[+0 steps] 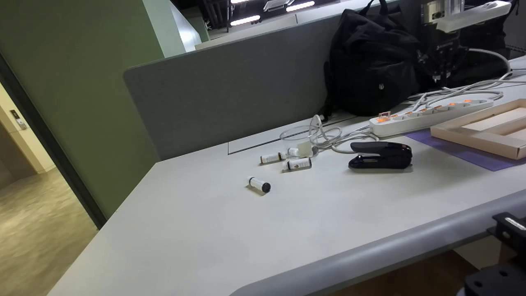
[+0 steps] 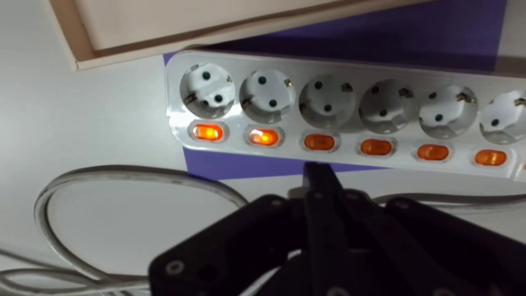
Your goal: Turn on the third switch from the right on the adapter
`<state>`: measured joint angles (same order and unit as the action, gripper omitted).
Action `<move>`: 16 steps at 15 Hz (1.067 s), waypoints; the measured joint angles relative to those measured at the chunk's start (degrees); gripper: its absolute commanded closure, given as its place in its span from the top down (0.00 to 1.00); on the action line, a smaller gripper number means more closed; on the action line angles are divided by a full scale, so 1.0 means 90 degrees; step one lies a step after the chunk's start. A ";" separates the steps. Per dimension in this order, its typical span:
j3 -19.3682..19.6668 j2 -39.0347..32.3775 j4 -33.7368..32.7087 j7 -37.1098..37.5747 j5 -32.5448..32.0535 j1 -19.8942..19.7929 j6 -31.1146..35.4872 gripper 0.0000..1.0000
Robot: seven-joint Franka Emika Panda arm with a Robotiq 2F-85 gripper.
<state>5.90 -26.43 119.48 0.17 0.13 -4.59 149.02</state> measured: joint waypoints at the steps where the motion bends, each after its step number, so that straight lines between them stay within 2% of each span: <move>1: 0.0016 -0.0132 -0.0038 0.0034 -0.0006 0.0002 0.0003 0.00; 16: 0.0037 -0.0894 -0.0400 0.0134 0.0282 -0.0035 0.0232 0.00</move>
<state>6.23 -34.48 115.88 1.38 2.66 -4.91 151.11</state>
